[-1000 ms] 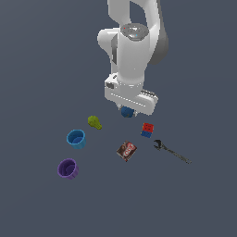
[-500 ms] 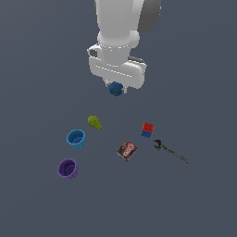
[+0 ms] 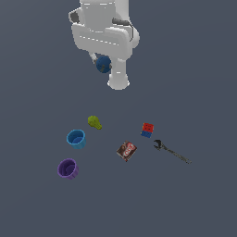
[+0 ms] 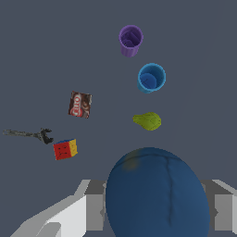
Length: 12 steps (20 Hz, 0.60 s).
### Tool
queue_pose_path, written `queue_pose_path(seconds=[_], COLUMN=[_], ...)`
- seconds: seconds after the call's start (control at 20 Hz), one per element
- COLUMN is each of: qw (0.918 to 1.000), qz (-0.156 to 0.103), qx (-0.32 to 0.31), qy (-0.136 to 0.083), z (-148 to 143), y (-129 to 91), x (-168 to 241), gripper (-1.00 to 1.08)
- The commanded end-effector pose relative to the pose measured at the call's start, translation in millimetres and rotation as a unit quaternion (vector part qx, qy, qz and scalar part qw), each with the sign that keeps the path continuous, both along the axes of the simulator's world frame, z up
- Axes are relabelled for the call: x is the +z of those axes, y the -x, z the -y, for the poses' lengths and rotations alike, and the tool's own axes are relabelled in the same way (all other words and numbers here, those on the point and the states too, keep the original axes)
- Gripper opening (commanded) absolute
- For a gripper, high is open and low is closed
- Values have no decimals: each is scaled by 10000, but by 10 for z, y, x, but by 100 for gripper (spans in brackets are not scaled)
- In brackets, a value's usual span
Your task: Pick up a designated object from a clutter of objects.
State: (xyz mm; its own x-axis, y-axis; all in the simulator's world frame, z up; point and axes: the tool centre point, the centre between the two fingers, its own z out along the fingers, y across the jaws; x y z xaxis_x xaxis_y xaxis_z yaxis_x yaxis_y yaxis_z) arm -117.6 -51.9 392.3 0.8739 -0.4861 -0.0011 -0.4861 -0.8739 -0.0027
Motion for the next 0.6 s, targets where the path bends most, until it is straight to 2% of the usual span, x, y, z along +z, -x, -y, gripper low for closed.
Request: queue_pose_path(seconds=[0.0,0.55], qw=[10000,10000], qz=[-3,-3], qx=[2,2], qy=[5,11], z=[81,240], y=[68,176], x=[152,437], gripper=[-100,-100])
